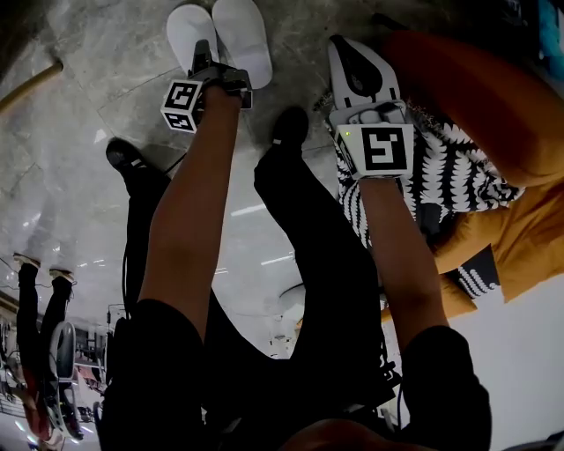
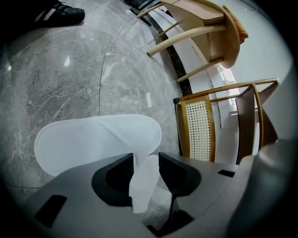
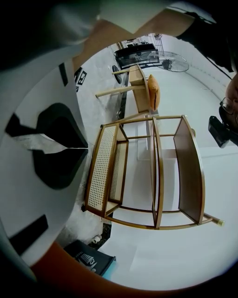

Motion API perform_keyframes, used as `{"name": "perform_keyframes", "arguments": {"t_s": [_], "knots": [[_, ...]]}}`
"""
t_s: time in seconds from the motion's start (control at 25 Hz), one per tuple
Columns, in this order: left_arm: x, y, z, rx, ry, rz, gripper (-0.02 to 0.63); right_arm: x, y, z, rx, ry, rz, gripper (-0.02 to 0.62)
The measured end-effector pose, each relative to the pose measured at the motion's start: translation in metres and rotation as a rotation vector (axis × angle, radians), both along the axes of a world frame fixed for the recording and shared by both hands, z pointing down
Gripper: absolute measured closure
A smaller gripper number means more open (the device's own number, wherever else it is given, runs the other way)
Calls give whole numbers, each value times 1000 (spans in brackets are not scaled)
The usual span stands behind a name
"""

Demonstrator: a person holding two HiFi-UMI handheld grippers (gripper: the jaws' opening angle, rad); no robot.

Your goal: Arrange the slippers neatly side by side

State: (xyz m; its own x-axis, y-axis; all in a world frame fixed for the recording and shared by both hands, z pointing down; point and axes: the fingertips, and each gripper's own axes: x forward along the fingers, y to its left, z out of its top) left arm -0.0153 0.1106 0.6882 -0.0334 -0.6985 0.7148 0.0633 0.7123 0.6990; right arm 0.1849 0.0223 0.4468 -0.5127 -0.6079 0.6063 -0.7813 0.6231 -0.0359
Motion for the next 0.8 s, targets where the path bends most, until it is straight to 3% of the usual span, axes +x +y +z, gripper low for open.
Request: {"name": "perform_keyframes", "arguments": {"t_s": [0.16,0.32,0.4,0.48,0.6,0.8], "knots": [[5,5,-6,-14,24,24,417,0,-6,-6,6,3,9,561],[10,18,-30,-33,39,104,420,-5,-11,-21,9,-8,43,561],[8,22,-55,-10,37,146,471,-13,-12,-35,6,-16,56,561],[1,17,-88,45,15,224,493,-24,-12,-53,7,-28,57,561],[-9,-10,-150,170,-53,424,540,-44,-13,-90,24,-51,60,561],[-31,-58,-288,394,-190,675,578,-74,-13,-174,53,-104,47,561]]}}
